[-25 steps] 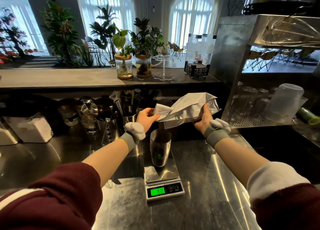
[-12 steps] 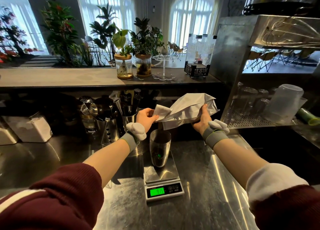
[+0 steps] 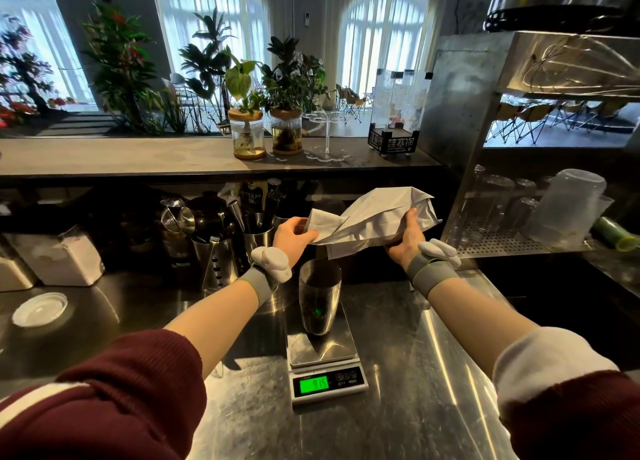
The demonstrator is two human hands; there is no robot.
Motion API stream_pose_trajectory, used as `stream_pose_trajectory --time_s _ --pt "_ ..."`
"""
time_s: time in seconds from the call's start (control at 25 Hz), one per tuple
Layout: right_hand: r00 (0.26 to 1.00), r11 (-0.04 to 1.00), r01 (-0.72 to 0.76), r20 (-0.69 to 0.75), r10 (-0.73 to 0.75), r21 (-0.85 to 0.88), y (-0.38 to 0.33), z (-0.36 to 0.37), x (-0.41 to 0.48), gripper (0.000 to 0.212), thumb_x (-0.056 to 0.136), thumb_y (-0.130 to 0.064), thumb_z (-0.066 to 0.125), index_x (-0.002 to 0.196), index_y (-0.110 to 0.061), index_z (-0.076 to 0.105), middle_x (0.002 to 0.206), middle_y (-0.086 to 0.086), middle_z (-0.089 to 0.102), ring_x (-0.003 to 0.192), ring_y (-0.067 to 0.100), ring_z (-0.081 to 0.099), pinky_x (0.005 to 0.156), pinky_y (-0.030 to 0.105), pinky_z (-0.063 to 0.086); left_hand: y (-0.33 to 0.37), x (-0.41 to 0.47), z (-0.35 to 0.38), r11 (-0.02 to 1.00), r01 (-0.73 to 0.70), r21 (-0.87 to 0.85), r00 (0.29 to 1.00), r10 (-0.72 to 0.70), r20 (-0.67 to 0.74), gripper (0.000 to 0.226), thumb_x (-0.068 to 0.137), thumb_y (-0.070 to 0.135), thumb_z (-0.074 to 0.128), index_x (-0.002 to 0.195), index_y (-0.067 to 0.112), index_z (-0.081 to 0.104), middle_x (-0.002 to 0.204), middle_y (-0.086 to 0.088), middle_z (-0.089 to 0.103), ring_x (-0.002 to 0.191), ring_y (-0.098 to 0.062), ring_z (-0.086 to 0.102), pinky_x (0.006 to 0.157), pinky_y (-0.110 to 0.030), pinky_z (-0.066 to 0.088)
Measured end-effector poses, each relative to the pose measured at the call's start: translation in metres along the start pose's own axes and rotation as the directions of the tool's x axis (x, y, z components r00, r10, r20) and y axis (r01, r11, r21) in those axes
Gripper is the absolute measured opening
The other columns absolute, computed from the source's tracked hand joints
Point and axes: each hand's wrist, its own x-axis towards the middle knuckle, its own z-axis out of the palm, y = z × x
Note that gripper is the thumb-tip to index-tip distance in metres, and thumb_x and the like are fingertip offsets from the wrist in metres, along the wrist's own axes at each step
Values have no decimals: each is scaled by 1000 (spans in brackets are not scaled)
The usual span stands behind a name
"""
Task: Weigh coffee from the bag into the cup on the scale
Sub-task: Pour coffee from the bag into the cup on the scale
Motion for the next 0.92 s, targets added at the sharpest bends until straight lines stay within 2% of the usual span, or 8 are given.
stream_pose_trajectory --time_s 0.12,0.28,0.48,0.64,0.92 --pt "1000 1000 -5 22 5 -9 1 -1 0 56 89 -46 57 134 -15 53 133 10 59 121 31 57 93 49 47 0 0 1 999 -38 23 999 39 -24 28 81 6 64 108 -2 61 104 -18 65 92 -20 57 90 -42 51" --pt "1000 1000 -8 24 9 -28 1 1 -1 57 88 -48 57 134 -16 53 133 9 59 121 31 57 99 51 46 -1 -1 0 998 -52 34 998 53 -29 25 81 5 65 104 -3 62 91 -10 62 87 -22 58 84 -40 52" --pt "1000 999 -4 11 4 -37 -2 0 -4 57 88 -48 58 134 -15 53 133 9 60 121 30 57 93 49 47 2 -4 -1 1000 -1 -2 999 1 34 33 84 7 61 116 0 56 107 -10 60 98 -21 55 92 -40 48" --pt "1000 999 5 3 -5 -33 -2 -1 -6 56 88 -47 58 134 -15 53 133 10 60 121 31 57 97 50 46 2 -3 0 1000 7 12 999 -8 34 36 84 8 60 118 1 55 118 -17 61 109 -29 56 98 -44 48" --pt "1000 999 -16 8 16 -29 -1 -1 -12 55 90 -46 55 134 -13 53 134 10 59 122 30 56 93 47 46 1 -2 1 996 -71 59 996 74 -40 24 80 5 65 102 -4 63 90 -14 64 85 -22 58 84 -43 53"
